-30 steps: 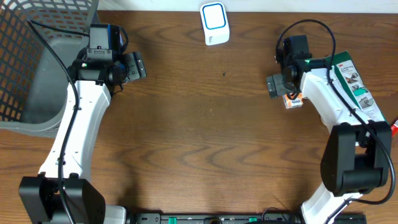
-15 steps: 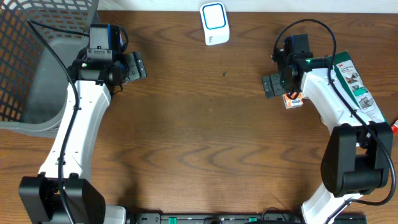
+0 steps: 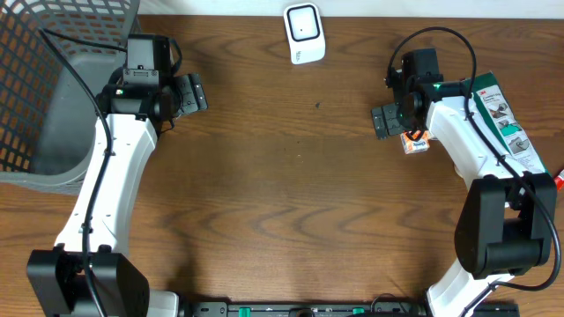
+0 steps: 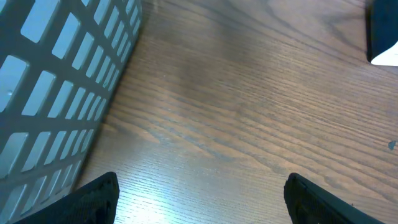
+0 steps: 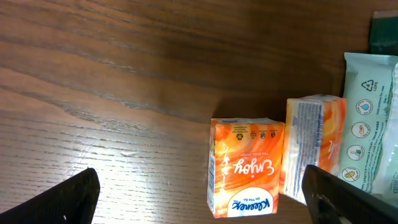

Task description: Scan the item barcode

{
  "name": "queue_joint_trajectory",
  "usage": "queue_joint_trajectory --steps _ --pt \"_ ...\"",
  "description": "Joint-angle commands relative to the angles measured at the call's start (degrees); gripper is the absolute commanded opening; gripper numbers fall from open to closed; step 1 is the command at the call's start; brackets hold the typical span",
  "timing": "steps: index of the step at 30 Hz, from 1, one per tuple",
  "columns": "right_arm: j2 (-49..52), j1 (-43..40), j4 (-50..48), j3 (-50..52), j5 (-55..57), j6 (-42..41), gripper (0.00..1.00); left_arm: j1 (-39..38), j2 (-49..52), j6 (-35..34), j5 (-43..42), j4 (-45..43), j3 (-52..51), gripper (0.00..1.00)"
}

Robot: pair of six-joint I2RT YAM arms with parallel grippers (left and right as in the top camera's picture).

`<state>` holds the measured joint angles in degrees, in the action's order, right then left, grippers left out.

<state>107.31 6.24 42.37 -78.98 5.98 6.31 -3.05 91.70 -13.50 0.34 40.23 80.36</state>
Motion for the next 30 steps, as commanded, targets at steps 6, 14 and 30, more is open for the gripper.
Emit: queue_joint_trajectory --steps 6,14,30 --pt "-1.05 0.22 0.07 -0.87 -0.31 0.17 0.99 0.13 -1.09 -0.46 0.35 0.04 1.42 0.86" --pt "-3.61 0.20 0.09 -0.87 -0.31 0.17 0.99 0.15 -1.09 -0.46 0.35 0.04 1.42 0.86" --pt "-33.97 1.36 0.13 -0.87 -0.28 0.17 0.99 0.13 -1.09 -0.46 0.35 0.04 1.42 0.86"
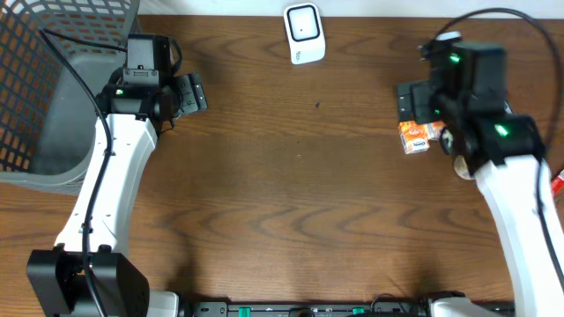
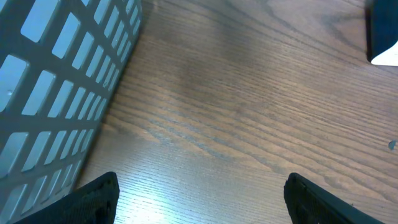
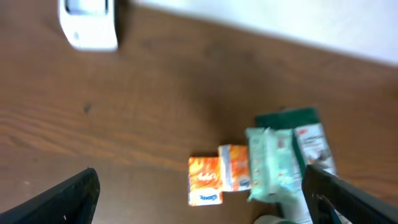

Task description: Scan the item barcode

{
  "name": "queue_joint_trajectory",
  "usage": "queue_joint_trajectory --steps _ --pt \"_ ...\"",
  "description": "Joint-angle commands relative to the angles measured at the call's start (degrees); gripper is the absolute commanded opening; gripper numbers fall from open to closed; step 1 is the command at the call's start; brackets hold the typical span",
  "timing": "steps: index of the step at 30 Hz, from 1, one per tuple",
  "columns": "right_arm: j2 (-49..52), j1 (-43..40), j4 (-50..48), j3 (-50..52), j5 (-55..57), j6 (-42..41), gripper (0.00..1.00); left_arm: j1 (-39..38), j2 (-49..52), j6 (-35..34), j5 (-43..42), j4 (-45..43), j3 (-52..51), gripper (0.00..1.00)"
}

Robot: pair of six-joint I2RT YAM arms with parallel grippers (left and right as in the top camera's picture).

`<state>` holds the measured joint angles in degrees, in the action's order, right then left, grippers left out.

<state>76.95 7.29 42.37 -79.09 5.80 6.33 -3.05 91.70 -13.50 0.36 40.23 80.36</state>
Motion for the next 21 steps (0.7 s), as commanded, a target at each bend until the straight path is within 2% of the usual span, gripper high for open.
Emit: queue_joint_trajectory --steps 1,12,21 --pt "-5.20 0.31 0.13 -0.76 -0.11 0.15 0.99 0.13 -1.11 -0.46 0.33 0.04 1.42 0.86" --pt "-20.20 0.31 2.38 -0.76 -0.11 0.15 0.99 0.13 -1.11 -0.46 0.33 0.04 1.42 0.86" --pt "-31.85 0.31 11.47 -0.72 -0.11 0.15 0.99 0.15 -1.11 -0.46 0.33 0.04 1.42 0.86"
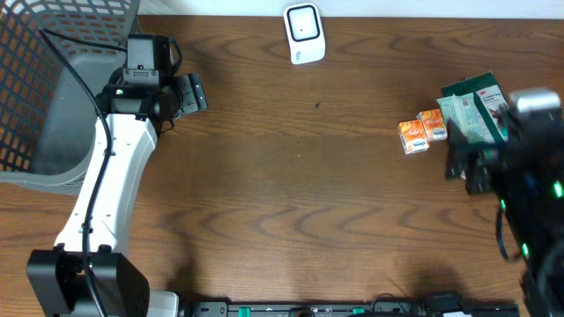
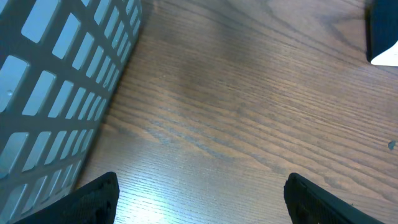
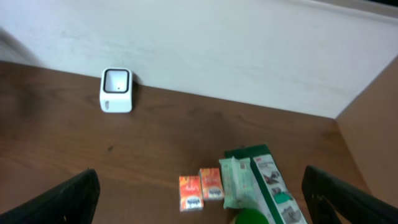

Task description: Scan the item barcode

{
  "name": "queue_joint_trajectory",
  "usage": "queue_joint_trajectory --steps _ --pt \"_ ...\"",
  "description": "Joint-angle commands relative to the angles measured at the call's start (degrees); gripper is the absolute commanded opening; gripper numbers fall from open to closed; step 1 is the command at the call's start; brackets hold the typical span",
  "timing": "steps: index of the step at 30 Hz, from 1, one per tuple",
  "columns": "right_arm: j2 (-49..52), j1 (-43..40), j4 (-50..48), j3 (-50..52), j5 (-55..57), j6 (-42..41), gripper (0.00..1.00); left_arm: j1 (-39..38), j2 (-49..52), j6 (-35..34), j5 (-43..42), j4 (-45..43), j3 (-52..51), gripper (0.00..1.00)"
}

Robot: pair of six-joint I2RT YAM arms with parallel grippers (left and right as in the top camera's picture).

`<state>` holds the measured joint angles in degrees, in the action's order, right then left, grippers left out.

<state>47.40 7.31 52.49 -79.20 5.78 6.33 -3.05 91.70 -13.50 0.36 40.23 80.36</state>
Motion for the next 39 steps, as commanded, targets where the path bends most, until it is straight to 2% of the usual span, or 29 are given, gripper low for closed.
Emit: queue_joint_trajectory --steps 1,6,10,19,24,28,36,39 --pt "-3.74 0.28 2.73 -0.61 -0.09 0.15 0.99 0.15 -1.09 -0.46 0.33 0.04 1.42 0.86" --pt "-10.71 0.28 7.39 0.00 0.76 0.17 0.99 0.13 -1.11 -0.46 0.35 0.04 1.42 0.86" --pt "-17.90 0.28 7.72 4.22 0.79 0.17 0.99 0.15 -1.11 -0.46 0.33 0.04 1.42 0.86" --pt "-34.93 -1.29 -4.50 25.66 -0.15 0.15 0.99 0.15 -1.11 -0.46 0.33 0.04 1.42 0.86" --pt "-42.38 -2.51 -18.29 39.60 -0.33 -0.09 0.99 0.13 -1.11 -0.46 0.33 0.04 1.42 0.86" --pt "-46.73 -3.19 -33.20 48.92 -1.88 -0.07 0.99 0.13 -1.11 -0.46 0.33 0.04 1.42 0.86" --pt "-47.06 -4.90 -65.59 62.18 -6.58 -0.07 0.99 0.13 -1.09 -0.46 0.33 0.04 1.42 0.86" --pt "-47.06 -7.10 -75.01 67.28 -10.78 -0.09 0.99 0.15 -1.11 -0.46 0.33 0.04 1.42 0.86"
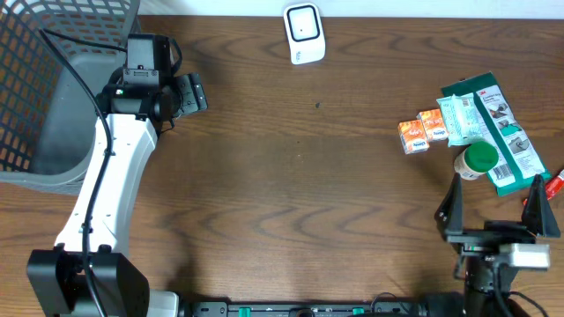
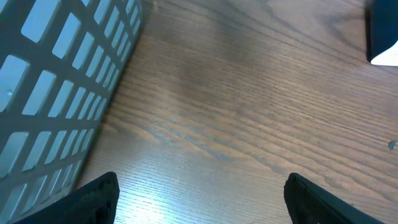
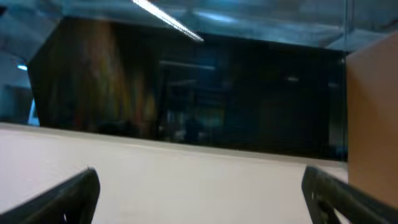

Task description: Scan the item barcode

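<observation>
The white barcode scanner (image 1: pixel 304 33) stands at the table's far edge; its corner (image 2: pixel 382 37) shows in the left wrist view. The items lie at the right: two orange tissue packs (image 1: pixel 412 137), a pale green wipes pack (image 1: pixel 462 119), a dark green box (image 1: pixel 498 132) and a green-lidded bottle (image 1: pixel 480 158). My right gripper (image 1: pixel 493 211) is at the front right edge, open and empty, well short of the items. Its wrist view shows only its fingertips (image 3: pixel 68 199), a pale wall and a dark window. My left gripper (image 1: pixel 189 95) is open and empty over bare wood (image 2: pixel 199 205), left of the scanner.
A grey mesh basket (image 1: pixel 53 88) fills the far left corner, its wall (image 2: pixel 56 81) close to my left gripper. A red object (image 1: pixel 557 180) pokes in at the right edge. Brown wood (image 1: pixel 291 202) lies between the arms.
My right arm has drawn back from the items to the front right edge, and its camera now faces the wall instead of the table. The green-lidded bottle shows. The left arm has not moved.
First my right gripper was low and open beside the orange tissue packs. Then it was higher above them, then higher and nearer the front with the whole table in its view. Now it is at the front edge, empty. No item has moved.
</observation>
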{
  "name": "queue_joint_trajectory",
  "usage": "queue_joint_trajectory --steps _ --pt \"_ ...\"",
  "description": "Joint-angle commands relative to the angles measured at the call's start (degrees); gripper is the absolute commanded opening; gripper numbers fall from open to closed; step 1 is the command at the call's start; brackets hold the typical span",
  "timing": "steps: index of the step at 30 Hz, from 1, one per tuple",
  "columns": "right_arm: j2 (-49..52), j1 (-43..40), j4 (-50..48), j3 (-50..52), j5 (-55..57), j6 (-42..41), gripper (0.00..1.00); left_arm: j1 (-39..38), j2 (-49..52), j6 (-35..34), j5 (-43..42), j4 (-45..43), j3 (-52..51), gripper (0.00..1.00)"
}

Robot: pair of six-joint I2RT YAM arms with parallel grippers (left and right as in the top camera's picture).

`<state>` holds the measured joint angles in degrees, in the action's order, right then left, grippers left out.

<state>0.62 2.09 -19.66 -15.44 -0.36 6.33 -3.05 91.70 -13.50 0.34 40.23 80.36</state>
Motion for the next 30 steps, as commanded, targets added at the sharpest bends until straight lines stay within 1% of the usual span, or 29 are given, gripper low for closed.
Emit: queue_joint_trajectory --steps 1,3,6,11,16,23,24,30 --pt "-0.28 -2.62 -4.98 5.05 -5.99 -0.13 0.99 0.15 -1.09 -0.46 0.37 0.04 1.42 0.86" --pt "-0.28 -3.85 -8.00 8.02 -7.26 -1.79 0.99 0.13 -1.11 -0.46 0.35 0.04 1.42 0.86" --pt "-0.31 -4.42 -7.96 10.62 -7.23 -4.50 0.99 0.13 -1.11 -0.46 0.35 0.04 1.42 0.86" --pt "-0.31 -4.39 -7.28 14.86 -7.26 -6.69 0.99 0.15 -1.11 -0.46 0.35 0.04 1.42 0.86" --pt "-0.33 -4.22 2.54 15.17 -7.26 -7.17 0.99 0.13 -1.11 -0.46 0.35 0.04 1.42 0.86" --pt "-0.35 -2.71 22.80 15.17 -3.39 -7.15 0.99 0.13 -1.11 -0.46 0.35 0.04 1.42 0.86" --pt "-0.35 -2.64 24.04 15.17 -2.75 -7.30 0.99 0.13 -1.11 -0.46 0.35 0.04 1.42 0.86" --pt "-0.35 -2.62 23.78 15.17 -1.84 -6.49 0.99 0.15 -1.09 -0.46 0.35 0.04 1.42 0.86"
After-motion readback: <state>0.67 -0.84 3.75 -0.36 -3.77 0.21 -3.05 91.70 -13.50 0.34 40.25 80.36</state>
